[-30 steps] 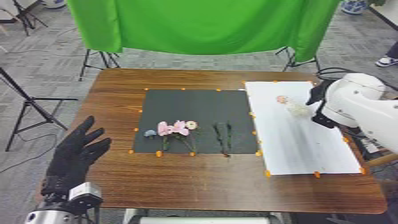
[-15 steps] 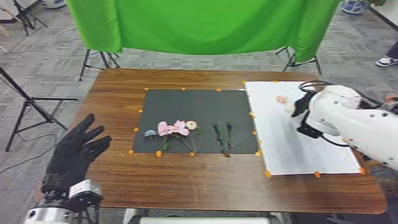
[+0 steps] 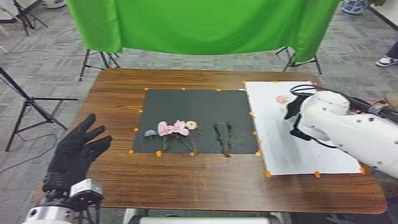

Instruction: Arrange flowers

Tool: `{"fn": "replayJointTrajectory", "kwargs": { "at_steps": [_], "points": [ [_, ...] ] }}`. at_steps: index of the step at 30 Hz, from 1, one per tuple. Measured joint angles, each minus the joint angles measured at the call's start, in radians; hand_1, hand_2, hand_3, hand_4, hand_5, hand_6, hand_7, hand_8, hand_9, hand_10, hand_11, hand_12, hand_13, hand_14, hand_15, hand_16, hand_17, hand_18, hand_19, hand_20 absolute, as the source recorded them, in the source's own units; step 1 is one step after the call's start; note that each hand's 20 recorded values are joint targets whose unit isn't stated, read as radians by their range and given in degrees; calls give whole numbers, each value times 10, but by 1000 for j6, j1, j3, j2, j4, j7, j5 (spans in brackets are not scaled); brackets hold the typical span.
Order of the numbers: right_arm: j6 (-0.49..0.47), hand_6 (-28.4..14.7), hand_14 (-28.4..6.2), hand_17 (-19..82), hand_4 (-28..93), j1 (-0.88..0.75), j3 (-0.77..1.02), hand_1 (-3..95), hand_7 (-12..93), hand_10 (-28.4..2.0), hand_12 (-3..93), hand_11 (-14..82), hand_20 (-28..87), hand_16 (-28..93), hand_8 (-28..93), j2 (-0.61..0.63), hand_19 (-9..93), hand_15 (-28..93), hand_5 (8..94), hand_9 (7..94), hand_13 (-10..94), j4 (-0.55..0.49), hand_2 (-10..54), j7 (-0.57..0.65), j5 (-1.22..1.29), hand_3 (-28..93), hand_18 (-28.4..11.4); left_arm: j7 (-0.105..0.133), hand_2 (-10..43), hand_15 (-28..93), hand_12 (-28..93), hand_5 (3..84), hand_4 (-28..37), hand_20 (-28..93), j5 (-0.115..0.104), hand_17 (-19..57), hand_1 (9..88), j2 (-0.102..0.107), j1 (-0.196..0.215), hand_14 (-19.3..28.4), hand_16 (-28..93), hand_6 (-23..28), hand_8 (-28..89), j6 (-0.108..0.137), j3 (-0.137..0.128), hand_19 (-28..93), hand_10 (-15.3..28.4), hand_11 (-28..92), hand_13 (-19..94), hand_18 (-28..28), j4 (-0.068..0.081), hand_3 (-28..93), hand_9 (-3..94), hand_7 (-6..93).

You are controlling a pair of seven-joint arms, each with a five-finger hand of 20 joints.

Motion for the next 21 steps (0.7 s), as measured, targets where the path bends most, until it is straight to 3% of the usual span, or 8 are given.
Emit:
{"fn": "replayJointTrajectory", "kwargs": {
  "at_steps": [3,7,12,14,17,21],
  "points": [
    [9,-48,-123,460,-247,11,-21,321,111,-221,138,94,35,80,-87,-7,932,705,332,443,641,1,-18,-2,-13,807,-164,-2,70,572,113,331,-207,-5,1,-66,292,-1,-3,275,-123,79,-71,-1,4,575,180,234,200,284,0,631,268,73],
    [22,-38,-126,461,-250,19,-38,322,114,-218,140,91,17,77,-85,-20,932,710,319,427,632,4,-20,1,-29,803,-163,-7,70,573,113,331,-206,-5,5,-66,292,-2,-7,275,-123,79,-71,-4,5,576,180,235,200,284,0,631,270,73],
    [52,-4,-105,474,-263,28,-58,369,154,-180,133,112,8,77,-111,-24,932,695,430,493,669,2,-20,-6,-43,781,-160,-12,70,573,111,331,-207,-5,9,-66,293,-8,-9,275,-123,80,-71,-7,4,576,181,235,199,284,1,631,269,73],
    [66,9,-84,493,-270,31,-70,415,170,-139,132,138,27,93,-120,-24,932,666,516,584,712,1,-28,-9,-52,771,-153,-13,70,573,111,331,-207,-5,9,-66,293,-8,-9,275,-123,80,-71,-8,4,576,181,236,200,284,1,631,270,74],
    [109,19,-60,518,-279,44,-113,492,201,-110,147,149,59,117,-55,-24,932,635,619,699,761,1,-53,-12,-74,737,-140,-12,71,574,110,331,-207,-5,8,-66,293,-6,-12,275,-123,80,-71,-8,5,576,181,236,200,284,2,631,270,74],
    [193,29,-34,541,-281,70,-185,574,239,-72,277,63,124,140,4,-24,932,610,738,856,813,1,-81,-14,-136,698,-129,-14,71,574,111,331,-207,-5,8,-66,292,-5,-16,275,-124,79,-72,-11,6,576,181,236,200,284,4,630,269,74]
  ]
}}
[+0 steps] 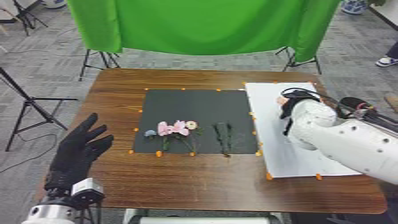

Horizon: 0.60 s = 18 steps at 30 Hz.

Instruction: Arrange flowers

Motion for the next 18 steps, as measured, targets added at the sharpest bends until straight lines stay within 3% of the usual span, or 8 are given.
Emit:
{"fn": "replayJointTrajectory", "kwargs": {
  "at_steps": [3,9,18],
  "points": [
    [39,32,-25,554,-282,22,-56,586,240,-67,296,79,154,148,11,1,932,606,768,904,829,-2,-90,0,-47,698,-126,-3,72,574,111,331,-207,-5,2,-66,292,-1,-1,275,-123,80,-72,-2,-1,576,181,237,200,284,0,629,269,75],
    [118,31,-20,559,-283,55,-123,594,235,-67,306,76,177,154,15,6,932,608,777,913,837,-20,-94,4,-89,701,-125,-3,71,574,111,331,-207,-5,4,-67,290,-2,1,275,-123,80,-71,-3,-1,576,181,237,200,284,0,629,270,75],
    [141,29,-21,561,-283,113,-144,595,231,-69,313,73,217,160,19,4,932,615,787,919,844,-38,-95,4,-109,710,-127,-1,71,574,111,331,-207,-5,2,-67,288,1,3,275,-123,80,-72,-2,1,576,181,237,200,284,0,630,270,76]
  ]
}}
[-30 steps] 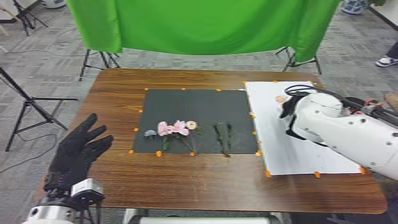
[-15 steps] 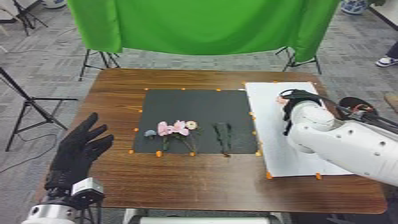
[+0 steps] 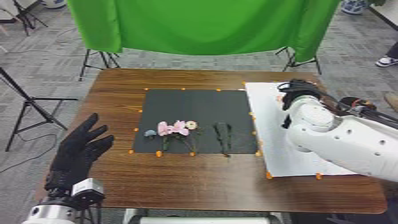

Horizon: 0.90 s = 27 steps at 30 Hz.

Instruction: Arrange flowers

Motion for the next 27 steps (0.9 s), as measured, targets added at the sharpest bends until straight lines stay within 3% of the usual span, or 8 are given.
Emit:
{"fn": "replayJointTrajectory", "kwargs": {
  "at_steps": [10,20,27],
  "points": [
    [-17,27,-23,557,-283,-6,88,594,228,-71,312,75,237,161,23,-25,932,620,788,921,844,-87,-95,-72,-14,715,-131,-5,71,576,111,331,-208,-4,9,-67,288,-18,21,276,-124,80,-73,0,-23,576,182,241,200,284,-5,630,270,78],
    [-61,27,-26,550,-283,-51,94,594,227,-72,311,76,246,162,23,-183,932,626,787,919,838,-90,-95,-105,-31,718,-135,-11,72,583,108,332,-208,-5,10,-67,289,-23,20,277,-126,80,-75,0,-23,577,183,248,200,284,-5,629,270,83],
    [-61,26,-28,547,-283,-78,58,591,225,-74,312,78,250,161,20,-228,932,628,784,915,834,-101,-95,-104,-29,721,-136,-50,72,586,106,333,-208,-5,33,-67,291,-40,17,277,-128,81,-76,-16,-41,579,183,252,200,284,-5,628,269,86]
  ]
}}
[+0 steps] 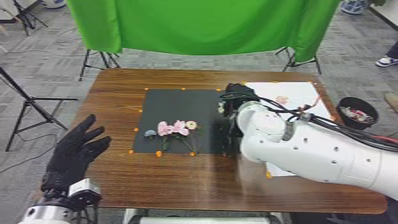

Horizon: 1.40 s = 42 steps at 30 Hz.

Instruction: Arrange flowers

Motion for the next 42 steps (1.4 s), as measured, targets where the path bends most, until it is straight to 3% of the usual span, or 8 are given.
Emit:
{"fn": "replayJointTrajectory", "kwargs": {
  "at_steps": [3,6,16,26,31,37,42],
  "points": [
    [-1,26,-28,544,-283,-11,-6,591,225,-75,311,78,250,160,18,-4,932,629,783,913,833,-1,-95,0,0,721,-138,-19,72,586,106,333,-207,-6,12,-67,291,-17,-5,278,-129,81,-77,-12,-3,579,183,253,200,284,0,629,269,88],
    [-8,26,-29,544,-283,-18,-9,589,223,-75,310,77,251,160,16,-7,932,630,781,908,831,0,-95,0,-1,723,-138,-24,72,587,106,333,-206,-7,18,-67,291,-27,-9,277,-129,81,-78,-17,-3,579,183,256,200,284,0,628,269,88],
    [-60,20,-37,536,-283,-37,20,567,211,-82,307,81,253,157,10,-15,932,633,764,891,821,5,-95,10,-1,731,-145,-37,72,587,103,333,-208,-8,25,-67,292,-37,-18,277,-130,82,-78,-25,-2,580,183,257,199,284,1,630,269,87],
    [-136,7,-53,517,-276,-79,65,525,187,-97,260,109,197,141,-2,-34,932,636,703,804,789,7,-95,23,4,749,-151,-51,72,587,103,332,-207,-10,35,-66,293,-56,-22,276,-131,81,-77,-36,-4,582,182,255,199,284,1,631,269,85],
    [-192,-14,-68,513,-250,-95,102,440,172,-140,160,217,148,130,-112,-35,932,654,619,705,756,0,-82,31,26,796,-146,-62,73,586,103,333,-206,-12,42,-66,294,-71,-22,277,-130,81,-77,-43,-9,582,182,255,200,284,1,629,270,83],
    [-195,-37,-89,507,-241,-94,110,398,151,-163,151,205,138,129,-113,-35,932,673,576,656,726,-15,-68,33,30,794,-153,-60,72,584,103,332,-207,-13,39,-66,294,-71,-22,276,-130,82,-76,-42,-5,583,183,252,199,284,1,631,270,82],
    [-188,-39,-92,505,-239,-79,99,395,145,-164,149,204,137,123,-106,-35,932,677,571,650,723,-23,-72,39,28,794,-155,-60,74,580,103,332,-206,-14,40,-66,299,-71,-21,275,-129,81,-74,-42,-3,582,183,247,200,284,1,633,270,79]
  ]
}}
